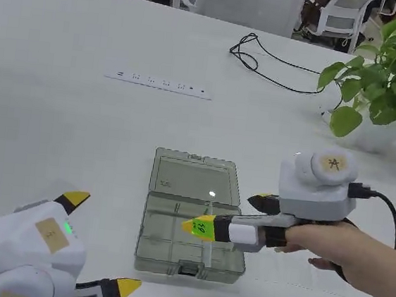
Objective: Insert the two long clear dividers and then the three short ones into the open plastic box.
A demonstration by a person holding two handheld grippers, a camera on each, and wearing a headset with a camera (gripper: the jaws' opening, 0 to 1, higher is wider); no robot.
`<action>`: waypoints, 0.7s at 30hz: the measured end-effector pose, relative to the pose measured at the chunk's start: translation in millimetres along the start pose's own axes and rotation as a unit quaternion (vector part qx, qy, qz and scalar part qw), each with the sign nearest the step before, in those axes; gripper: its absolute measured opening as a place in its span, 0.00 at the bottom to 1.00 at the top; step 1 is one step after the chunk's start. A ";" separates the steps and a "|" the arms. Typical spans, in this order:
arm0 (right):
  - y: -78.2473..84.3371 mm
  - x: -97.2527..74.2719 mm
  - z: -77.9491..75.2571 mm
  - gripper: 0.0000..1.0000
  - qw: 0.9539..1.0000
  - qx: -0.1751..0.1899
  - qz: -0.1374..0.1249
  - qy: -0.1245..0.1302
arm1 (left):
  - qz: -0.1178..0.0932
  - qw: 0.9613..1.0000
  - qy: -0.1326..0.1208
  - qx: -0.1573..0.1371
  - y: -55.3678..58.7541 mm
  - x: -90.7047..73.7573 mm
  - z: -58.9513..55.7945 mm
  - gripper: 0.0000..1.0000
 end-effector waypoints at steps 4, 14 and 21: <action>3.4 -5.9 -1.6 0.98 1.000 -0.011 -0.020 -0.001 | -0.005 0.999 0.004 -0.039 0.4 -0.8 3.5 0.81; 10.9 -26.4 -3.5 0.99 0.995 -0.037 -0.094 -0.004 | -0.015 0.993 0.006 -0.117 0.2 -2.8 15.2 0.81; 24.4 -39.0 -6.1 1.00 0.992 -0.037 -0.118 -0.005 | -0.008 0.991 0.004 -0.130 3.3 -2.0 29.7 0.81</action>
Point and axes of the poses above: the centre of the closed fingertips' face, and the gripper's own axes: x roughly forward along the fingers, z roughly to its left, y roughly out of its underside, the point moved 5 cm from there along -x, roughly backward along the fingers, and after that the axes turned 4 degrees about z, right-handed, at the moved point
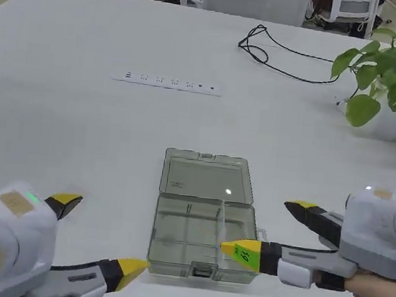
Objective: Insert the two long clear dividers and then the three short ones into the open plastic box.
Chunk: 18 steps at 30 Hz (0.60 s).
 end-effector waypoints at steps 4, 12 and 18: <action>4.9 -7.2 -1.2 1.00 1.000 -0.004 -0.012 0.002 | 0.015 1.000 -0.003 -0.008 7.3 1.4 11.8 0.81; 19.9 -18.8 1.3 1.00 0.998 -0.057 -0.021 0.010 | 0.056 0.998 -0.015 -0.034 29.8 0.1 37.0 0.81; 30.8 -21.8 4.4 1.00 0.997 -0.068 -0.016 0.011 | 0.092 0.994 -0.028 -0.045 43.0 2.1 51.6 0.81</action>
Point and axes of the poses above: the centre of the closed fingertips' face, and the gripper's own axes: x roughly forward along the fingers, z roughly to its left, y roughly out of its underside, the point moved 5 cm from there along -x, roughly backward along the fingers, and after that the axes turned 4 degrees about z, right-handed, at the moved point
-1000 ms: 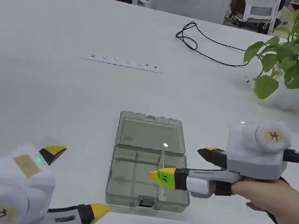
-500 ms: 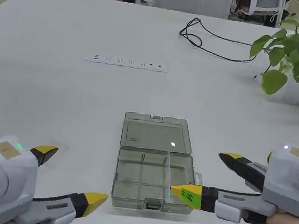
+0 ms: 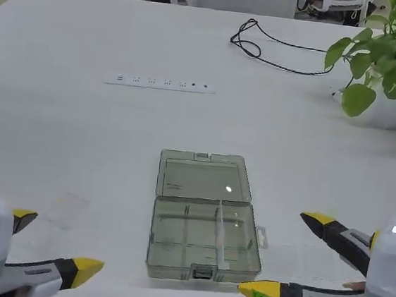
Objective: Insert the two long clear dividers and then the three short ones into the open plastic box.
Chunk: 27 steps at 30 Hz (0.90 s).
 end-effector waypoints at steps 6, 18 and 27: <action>1.5 -5.9 -1.2 1.00 1.000 0.012 -0.007 0.004 | 0.033 0.999 -0.015 -0.013 7.6 7.7 13.7 0.80; -5.1 -14.5 -7.4 0.99 0.999 0.011 -0.025 0.017 | 0.092 0.995 -0.046 -0.015 9.5 22.8 40.1 0.66; -3.5 -19.4 -8.8 0.97 0.999 0.021 -0.031 0.026 | 0.123 0.991 -0.060 -0.013 13.3 31.0 47.7 0.57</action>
Point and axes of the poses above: the centre of the closed fingertips' face, and the gripper's own axes: x roughly forward along the fingers, z roughly to its left, y roughly out of its underside, the point moved 5 cm from there along -x, roughly backward along the fingers, and after that the axes turned 4 degrees about z, right-handed, at the moved point
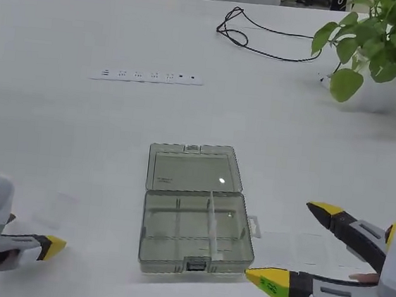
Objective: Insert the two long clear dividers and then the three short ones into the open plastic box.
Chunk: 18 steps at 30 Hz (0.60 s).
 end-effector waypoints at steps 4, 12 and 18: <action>0.3 -2.0 -1.3 0.96 1.000 0.000 0.000 0.003 | 0.008 1.000 0.000 -0.007 -1.4 3.1 1.8 0.50; -1.2 -4.3 -4.2 0.94 1.000 0.003 -0.005 0.008 | 0.028 0.999 0.002 -0.019 -5.6 4.3 4.4 0.32; 1.0 -4.1 -2.3 0.93 1.000 0.006 -0.002 0.007 | 0.032 0.999 0.001 -0.022 -5.8 4.4 5.6 0.32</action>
Point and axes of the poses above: the centre of the closed fingertips' face, and the gripper's own axes: x roughly forward along the fingers, z roughly to its left, y roughly out of its underside, the point moved 5 cm from there along -x, roughly backward along the fingers, and after that the axes turned 4 degrees about z, right-handed, at the moved point
